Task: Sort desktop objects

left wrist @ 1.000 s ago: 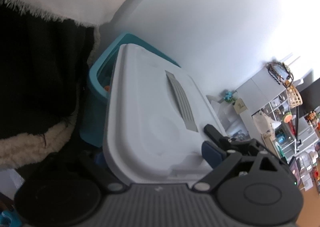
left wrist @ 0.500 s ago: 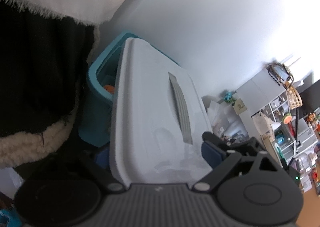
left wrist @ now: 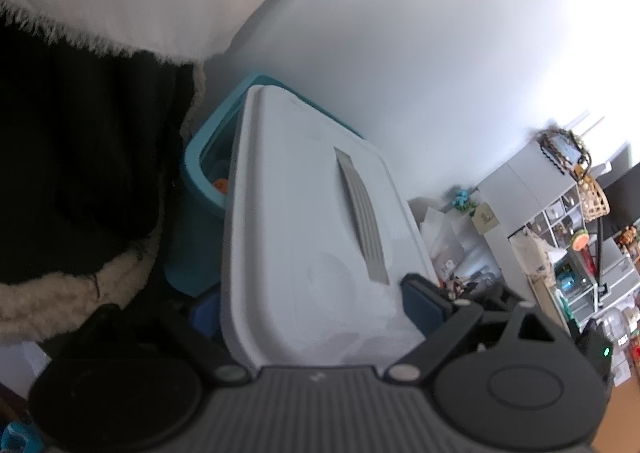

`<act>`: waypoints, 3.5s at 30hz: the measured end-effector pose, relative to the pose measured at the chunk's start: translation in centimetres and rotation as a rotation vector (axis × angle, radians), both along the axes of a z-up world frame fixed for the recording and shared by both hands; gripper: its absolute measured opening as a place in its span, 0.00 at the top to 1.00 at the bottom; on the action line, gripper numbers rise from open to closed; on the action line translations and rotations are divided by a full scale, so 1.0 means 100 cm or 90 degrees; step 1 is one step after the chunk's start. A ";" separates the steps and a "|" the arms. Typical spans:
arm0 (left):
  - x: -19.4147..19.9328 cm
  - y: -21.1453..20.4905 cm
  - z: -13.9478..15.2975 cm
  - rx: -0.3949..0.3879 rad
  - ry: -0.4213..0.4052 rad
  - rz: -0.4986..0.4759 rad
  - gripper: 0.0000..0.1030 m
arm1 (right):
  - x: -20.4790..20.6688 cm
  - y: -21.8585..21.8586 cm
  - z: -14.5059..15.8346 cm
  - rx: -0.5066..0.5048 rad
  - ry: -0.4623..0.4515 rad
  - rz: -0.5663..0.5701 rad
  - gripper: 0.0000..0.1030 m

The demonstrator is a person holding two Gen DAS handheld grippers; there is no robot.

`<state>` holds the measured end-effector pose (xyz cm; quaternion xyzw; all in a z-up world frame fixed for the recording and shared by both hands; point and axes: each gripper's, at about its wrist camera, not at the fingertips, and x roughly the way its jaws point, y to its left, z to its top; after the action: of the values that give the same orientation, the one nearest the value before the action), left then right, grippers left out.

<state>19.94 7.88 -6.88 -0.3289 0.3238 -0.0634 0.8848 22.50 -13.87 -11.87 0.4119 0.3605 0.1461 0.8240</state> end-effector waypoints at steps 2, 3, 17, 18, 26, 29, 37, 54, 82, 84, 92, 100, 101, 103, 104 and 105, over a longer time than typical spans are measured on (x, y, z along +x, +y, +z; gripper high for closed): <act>-0.004 0.005 0.001 0.007 0.001 0.001 0.09 | 0.005 0.006 0.004 -0.012 0.000 -0.002 0.41; -0.005 0.007 0.001 0.008 0.002 0.002 0.09 | 0.007 0.008 0.006 -0.016 0.001 -0.003 0.41; -0.027 0.052 0.005 -0.003 0.015 0.016 0.08 | 0.020 0.033 0.008 -0.046 0.014 0.013 0.25; -0.029 0.055 0.005 -0.003 0.015 0.016 0.08 | 0.019 0.032 0.007 -0.046 0.018 0.009 0.21; -0.044 0.079 0.010 0.008 0.017 0.019 0.08 | 0.013 0.015 -0.009 0.010 0.030 -0.010 0.08; -0.052 0.089 0.012 0.013 0.018 0.021 0.09 | 0.007 0.008 -0.007 0.004 0.011 -0.012 0.08; -0.083 0.110 0.015 0.031 0.024 0.020 0.11 | -0.002 -0.008 0.000 -0.033 -0.005 -0.003 0.48; -0.116 0.147 0.025 0.007 0.006 0.042 0.11 | -0.018 0.005 0.016 -0.079 -0.024 -0.020 0.60; -0.178 0.157 0.044 -0.002 -0.014 0.037 0.13 | -0.006 0.023 0.034 -0.094 -0.031 -0.045 0.54; -0.146 0.125 0.038 -0.001 -0.011 0.039 0.13 | -0.009 0.021 0.030 -0.091 -0.017 -0.043 0.54; -0.142 0.116 0.039 0.001 -0.006 0.041 0.13 | -0.011 0.030 0.021 -0.069 -0.003 -0.007 0.54; -0.138 0.115 0.036 -0.004 -0.009 0.044 0.15 | -0.006 0.038 0.024 -0.068 -0.017 0.008 0.65; -0.138 0.115 0.036 -0.004 -0.009 0.045 0.15 | -0.005 0.037 0.024 -0.065 -0.018 0.007 0.66; -0.137 0.116 0.035 -0.004 -0.009 0.047 0.15 | -0.003 0.037 0.025 -0.063 -0.021 0.006 0.66; -0.138 0.116 0.035 -0.005 -0.010 0.049 0.15 | -0.002 0.037 0.026 -0.064 -0.022 0.006 0.66; -0.138 0.117 0.034 -0.005 -0.010 0.050 0.15 | -0.001 0.037 0.027 -0.065 -0.022 0.005 0.66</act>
<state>6.15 19.54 -3.44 -0.3443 0.3034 -0.0325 0.8879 22.42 -10.12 -9.22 0.3653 0.3548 0.1379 0.8495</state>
